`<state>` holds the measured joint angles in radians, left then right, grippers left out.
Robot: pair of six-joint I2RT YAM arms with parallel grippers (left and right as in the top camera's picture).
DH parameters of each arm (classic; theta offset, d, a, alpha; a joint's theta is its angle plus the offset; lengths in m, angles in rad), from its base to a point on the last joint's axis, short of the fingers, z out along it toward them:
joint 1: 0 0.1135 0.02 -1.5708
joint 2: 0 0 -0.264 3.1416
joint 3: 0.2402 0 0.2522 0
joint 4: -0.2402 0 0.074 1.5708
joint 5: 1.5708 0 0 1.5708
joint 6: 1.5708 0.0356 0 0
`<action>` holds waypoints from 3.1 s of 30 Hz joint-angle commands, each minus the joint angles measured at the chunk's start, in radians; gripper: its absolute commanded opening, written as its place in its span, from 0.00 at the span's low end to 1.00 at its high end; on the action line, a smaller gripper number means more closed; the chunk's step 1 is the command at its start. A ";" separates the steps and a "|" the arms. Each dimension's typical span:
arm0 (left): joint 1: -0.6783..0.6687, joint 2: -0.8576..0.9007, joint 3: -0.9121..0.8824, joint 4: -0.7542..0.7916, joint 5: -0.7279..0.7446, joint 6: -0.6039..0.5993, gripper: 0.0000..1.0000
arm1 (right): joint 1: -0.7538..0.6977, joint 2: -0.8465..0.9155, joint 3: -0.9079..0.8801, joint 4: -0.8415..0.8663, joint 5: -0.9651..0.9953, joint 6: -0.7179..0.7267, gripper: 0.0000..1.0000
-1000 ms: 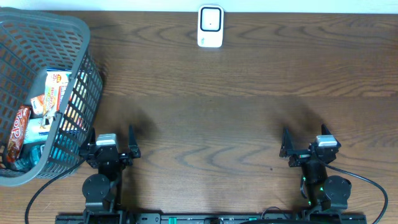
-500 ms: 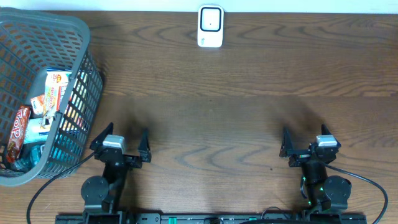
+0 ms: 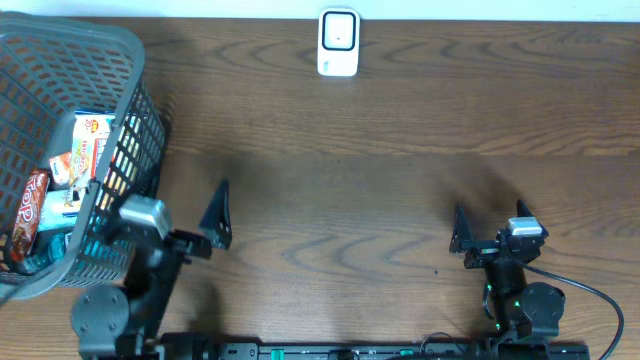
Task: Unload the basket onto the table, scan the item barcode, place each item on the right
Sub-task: 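Reach the left gripper into the grey basket toward the packs, then grasp the orange-and-white wet wipes pack with the left gripper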
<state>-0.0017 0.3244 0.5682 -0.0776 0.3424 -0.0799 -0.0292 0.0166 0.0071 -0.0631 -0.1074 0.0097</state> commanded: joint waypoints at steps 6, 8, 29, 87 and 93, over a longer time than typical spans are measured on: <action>0.003 0.395 0.533 -0.371 -0.261 -0.006 0.98 | 0.005 -0.005 -0.002 -0.004 0.004 -0.015 0.99; 0.003 0.461 0.631 -0.443 -0.261 0.000 0.98 | 0.005 -0.005 -0.002 -0.004 0.004 -0.015 0.99; 0.018 0.655 0.817 -0.630 -0.674 -0.129 0.98 | 0.005 -0.005 -0.002 -0.004 0.004 -0.015 0.99; 0.574 1.871 1.080 -0.927 -0.066 0.132 0.19 | 0.005 -0.005 -0.002 -0.004 0.004 -0.015 0.99; 0.597 1.717 1.165 -0.972 -0.207 0.100 0.07 | 0.005 -0.005 -0.002 -0.004 0.004 -0.015 0.99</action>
<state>0.5835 2.1124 1.7027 -1.0302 0.2737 0.0479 -0.0292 0.0170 0.0071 -0.0635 -0.1074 0.0097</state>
